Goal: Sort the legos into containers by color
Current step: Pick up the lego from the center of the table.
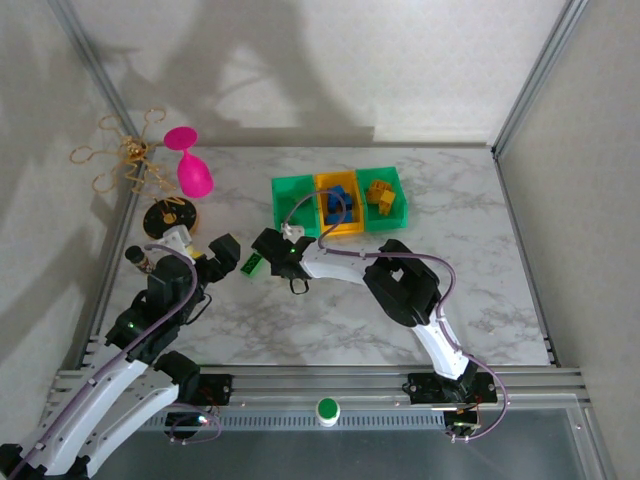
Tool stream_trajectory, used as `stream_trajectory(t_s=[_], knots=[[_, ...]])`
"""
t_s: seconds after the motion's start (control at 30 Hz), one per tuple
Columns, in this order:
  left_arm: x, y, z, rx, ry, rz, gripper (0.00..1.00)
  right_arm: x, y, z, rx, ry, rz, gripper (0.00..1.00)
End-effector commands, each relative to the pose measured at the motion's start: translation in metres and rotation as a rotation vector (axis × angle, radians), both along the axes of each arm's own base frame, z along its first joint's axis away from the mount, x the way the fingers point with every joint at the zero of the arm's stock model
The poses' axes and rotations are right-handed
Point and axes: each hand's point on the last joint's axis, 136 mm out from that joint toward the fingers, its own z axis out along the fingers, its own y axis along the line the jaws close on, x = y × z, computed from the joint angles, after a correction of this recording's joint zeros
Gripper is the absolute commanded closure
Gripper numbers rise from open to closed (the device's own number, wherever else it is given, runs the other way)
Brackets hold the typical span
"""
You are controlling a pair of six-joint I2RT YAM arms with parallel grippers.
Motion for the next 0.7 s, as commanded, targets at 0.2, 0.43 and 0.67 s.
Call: stream_trajectory(t_s=[0.2,0.43,0.67], knots=[[0.002,0.001,-0.005,-0.002,0.015,0.01,0.0,0.003,-0.002,0.006,-0.053,-0.04,0.03,0.65],[0.002,0.0,0.0,-0.004,0.008,0.003,0.0,0.004,-0.007,0.028,-0.056,-0.072,0.038,0.7],[0.008,-0.003,0.006,-0.002,-0.002,0.0,0.0,0.008,-0.009,0.069,-0.014,-0.127,0.063,0.69]])
